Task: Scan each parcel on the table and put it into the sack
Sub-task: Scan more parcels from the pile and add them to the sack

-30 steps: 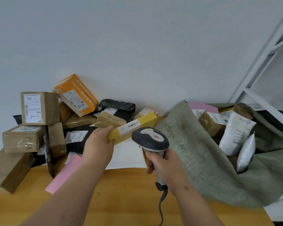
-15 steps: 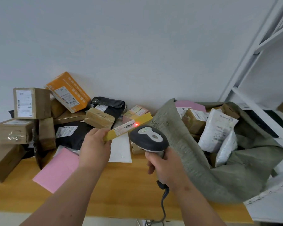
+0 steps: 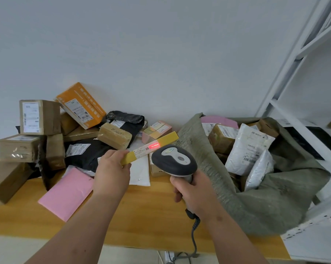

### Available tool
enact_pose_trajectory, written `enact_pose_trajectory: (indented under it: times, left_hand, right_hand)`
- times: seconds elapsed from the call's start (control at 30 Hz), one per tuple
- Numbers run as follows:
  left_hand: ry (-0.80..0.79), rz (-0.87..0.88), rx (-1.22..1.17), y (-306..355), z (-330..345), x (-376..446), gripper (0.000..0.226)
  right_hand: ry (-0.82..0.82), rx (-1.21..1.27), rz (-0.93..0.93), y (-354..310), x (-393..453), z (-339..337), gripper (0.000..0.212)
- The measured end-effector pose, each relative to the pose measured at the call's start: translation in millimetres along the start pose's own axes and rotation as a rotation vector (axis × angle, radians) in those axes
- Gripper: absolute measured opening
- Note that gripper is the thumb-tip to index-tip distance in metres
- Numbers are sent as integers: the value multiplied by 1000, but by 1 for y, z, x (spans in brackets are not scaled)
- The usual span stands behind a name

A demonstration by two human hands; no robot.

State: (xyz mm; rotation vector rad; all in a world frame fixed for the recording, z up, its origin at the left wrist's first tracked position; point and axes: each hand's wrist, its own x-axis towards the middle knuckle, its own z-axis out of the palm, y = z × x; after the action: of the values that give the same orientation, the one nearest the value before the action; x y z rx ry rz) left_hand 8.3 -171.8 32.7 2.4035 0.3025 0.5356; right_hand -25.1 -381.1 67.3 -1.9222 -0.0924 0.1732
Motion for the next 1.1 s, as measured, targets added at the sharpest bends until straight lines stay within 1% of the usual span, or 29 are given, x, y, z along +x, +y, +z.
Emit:
enact_pose_trajectory:
  times: [0.2,0.4,0.6,0.7,0.8,0.93,1.1]
  left_hand:
    - [0,10,-3,4,1,0,37]
    - [-31,33,-6,4,1,8,37]
    - [-66,33,-27,-2,1,21,35]
    - [-72,20,-47,-2,-1,30,37]
    - [-82,-33,-80,-1,-3,43,40]
    - [-116,-66,-154,4,-2,58,43]
    - [-151,-92,-324,22,-1,75,49]
  right_hand:
    - [0,-16,9,-1,-3,-4,25]
    - [43,19,36,-4,2,0,22]
    - [68,10,46,-9,9,8,25]
    - [108,51,63,-11,12,14,17]
    - [142,77,82,-15,15,19,11]
    - [203,71,122,-16,21,23,11]
    - [343,161,136,-16,25,23,10]
